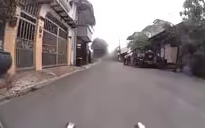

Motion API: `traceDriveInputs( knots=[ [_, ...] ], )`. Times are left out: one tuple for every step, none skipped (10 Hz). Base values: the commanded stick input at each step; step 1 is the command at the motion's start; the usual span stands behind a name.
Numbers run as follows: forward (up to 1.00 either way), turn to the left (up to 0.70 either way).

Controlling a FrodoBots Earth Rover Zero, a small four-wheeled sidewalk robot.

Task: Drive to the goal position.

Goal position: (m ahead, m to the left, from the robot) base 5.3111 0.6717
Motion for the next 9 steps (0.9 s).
traceDriveInputs(
  knots=[
    [0.7, 0.0],
    [0.7, 0.0],
    [0.7, 0.0],
    [0.7, -0.08],
    [0.7, -0.12],
    [0.7, -0.13],
    [0.7, -0.1],
    [0.7, 0.0],
    [0.7, 0.0]
  ],
)
